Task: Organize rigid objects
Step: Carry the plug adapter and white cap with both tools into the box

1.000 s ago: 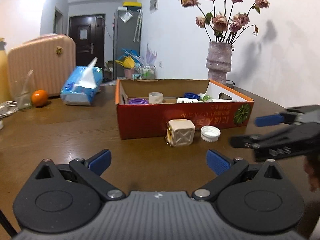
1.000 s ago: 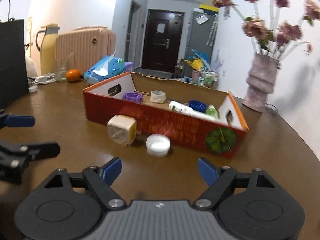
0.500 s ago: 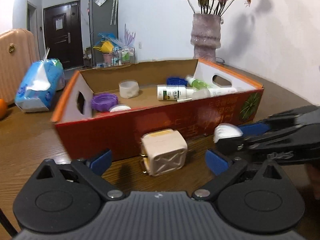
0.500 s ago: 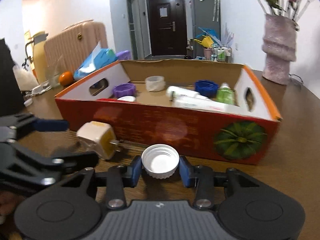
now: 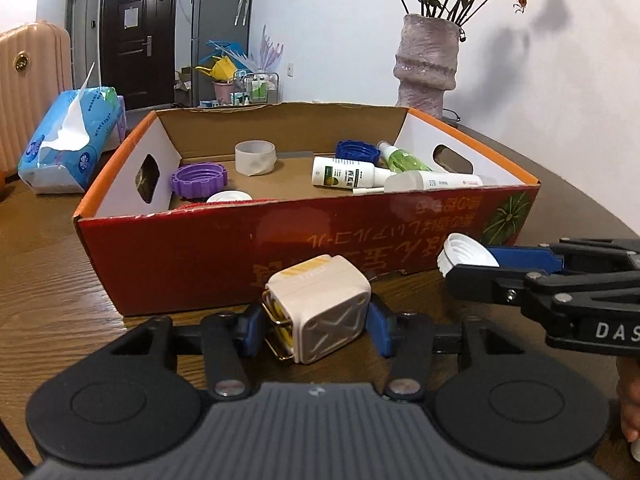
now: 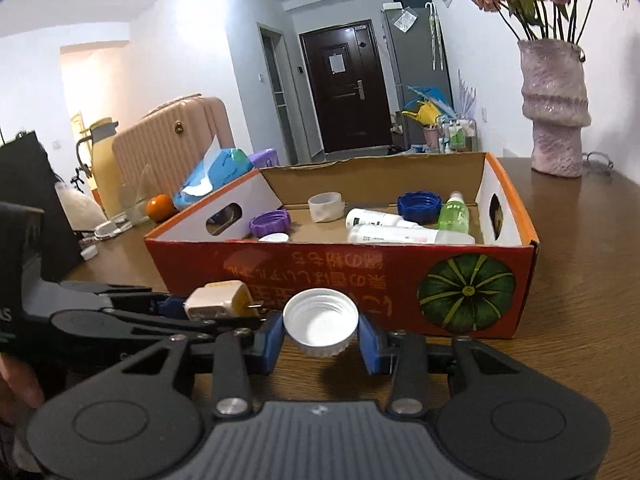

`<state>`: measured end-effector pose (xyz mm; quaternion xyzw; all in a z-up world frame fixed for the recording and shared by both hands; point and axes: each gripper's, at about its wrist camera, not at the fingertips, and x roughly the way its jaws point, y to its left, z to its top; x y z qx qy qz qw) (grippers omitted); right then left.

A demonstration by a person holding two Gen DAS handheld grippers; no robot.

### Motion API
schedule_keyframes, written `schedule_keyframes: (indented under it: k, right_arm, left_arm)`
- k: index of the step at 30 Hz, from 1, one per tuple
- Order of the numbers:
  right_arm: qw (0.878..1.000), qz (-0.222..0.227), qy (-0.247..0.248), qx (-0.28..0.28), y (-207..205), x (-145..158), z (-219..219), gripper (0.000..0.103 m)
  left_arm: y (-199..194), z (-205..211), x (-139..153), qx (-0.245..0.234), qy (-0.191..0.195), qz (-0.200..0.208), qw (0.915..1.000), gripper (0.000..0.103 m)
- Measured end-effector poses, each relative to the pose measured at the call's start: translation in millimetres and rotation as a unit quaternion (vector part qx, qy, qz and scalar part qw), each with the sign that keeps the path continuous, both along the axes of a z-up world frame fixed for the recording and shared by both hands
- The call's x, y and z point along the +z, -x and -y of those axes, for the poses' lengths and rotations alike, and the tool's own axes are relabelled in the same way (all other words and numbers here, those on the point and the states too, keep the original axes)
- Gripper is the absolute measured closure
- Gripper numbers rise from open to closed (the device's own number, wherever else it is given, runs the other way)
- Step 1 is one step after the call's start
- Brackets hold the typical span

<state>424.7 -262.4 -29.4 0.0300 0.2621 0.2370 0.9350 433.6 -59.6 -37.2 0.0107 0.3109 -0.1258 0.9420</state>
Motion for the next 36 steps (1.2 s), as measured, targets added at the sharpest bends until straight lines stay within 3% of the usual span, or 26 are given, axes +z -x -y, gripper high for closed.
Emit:
schedule_keyframes:
  k: [4,10,17,25,36]
  right_arm:
    - [1.0,0.011,-0.01,-0.008,3,1,3,0.064]
    - [0.998,0.009,0.007,-0.059,15,2,9,0.064]
    - [0.996,0.025,0.001,-0.082,100,28,11,0.064]
    - [0.993,0.072,0.011,-0.094,200,63,0,0.064]
    - [0.989,0.126,0.029,-0.075,267,91,-25,0.064]
  left_arm:
    - [21,4,7,0.009,-0.012,0.021,0.9997,0.051]
    - [83,-9,42,0.035,0.009,0.07,0.9969,0.052]
    - [165,-20,70,0.062,-0.007,0.114,0.9915,0.051]
    - [247,-28,93,0.039,0.024,0.146,0.9882,0.051]
    - [306,-41,113,0.03,0.049,0.195,0.979,0.051]
